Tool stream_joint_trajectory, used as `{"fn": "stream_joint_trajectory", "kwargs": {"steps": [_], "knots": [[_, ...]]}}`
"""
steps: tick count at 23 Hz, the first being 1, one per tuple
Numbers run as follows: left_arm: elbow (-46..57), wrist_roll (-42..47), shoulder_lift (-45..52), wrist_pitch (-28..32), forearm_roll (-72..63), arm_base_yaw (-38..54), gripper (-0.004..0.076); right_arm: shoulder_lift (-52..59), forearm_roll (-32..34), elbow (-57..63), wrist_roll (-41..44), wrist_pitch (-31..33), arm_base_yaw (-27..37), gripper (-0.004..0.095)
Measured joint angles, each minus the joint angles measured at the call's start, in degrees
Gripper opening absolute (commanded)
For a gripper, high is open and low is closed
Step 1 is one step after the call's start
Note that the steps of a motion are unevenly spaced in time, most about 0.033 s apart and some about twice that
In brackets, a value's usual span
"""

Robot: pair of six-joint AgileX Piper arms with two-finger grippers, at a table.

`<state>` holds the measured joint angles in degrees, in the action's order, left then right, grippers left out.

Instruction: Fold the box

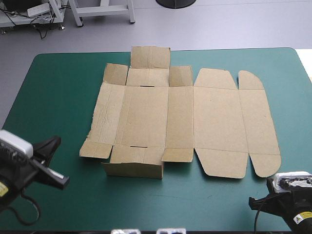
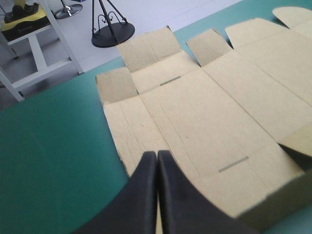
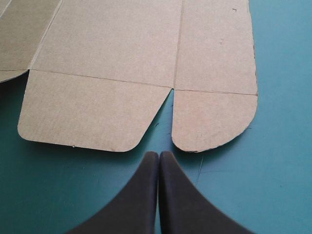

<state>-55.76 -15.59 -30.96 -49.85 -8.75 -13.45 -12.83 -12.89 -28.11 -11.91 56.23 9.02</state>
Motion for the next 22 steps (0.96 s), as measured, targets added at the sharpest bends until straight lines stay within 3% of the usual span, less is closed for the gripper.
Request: {"fn": "stream_joint_trajectory", "kwargs": {"steps": [5, 10, 15, 22], "knots": [[-13.2, 8.2, -22.7, 2.7, 7.3, 0.0, -0.0010, 0.0, 0.0, 0.0, 0.0, 0.0, 0.0, -0.0005], [-25.2, 9.9, -44.9, -7.4, 2.9, 4.6, -0.0010, 0.0, 0.1, 0.0, 0.0, 0.0, 0.0, -0.0005], [-33.1, 4.9, -58.0, -18.4, -15.2, 16.9, -0.0010, 0.0, 0.1, 0.0, 0.0, 0.0, 0.0, -0.0005], [-33.9, 1.8, -64.6, -20.5, -23.5, 27.0, -0.0010, 0.0, 0.2, 0.0, 0.0, 0.0, 0.0, -0.0005]]}}
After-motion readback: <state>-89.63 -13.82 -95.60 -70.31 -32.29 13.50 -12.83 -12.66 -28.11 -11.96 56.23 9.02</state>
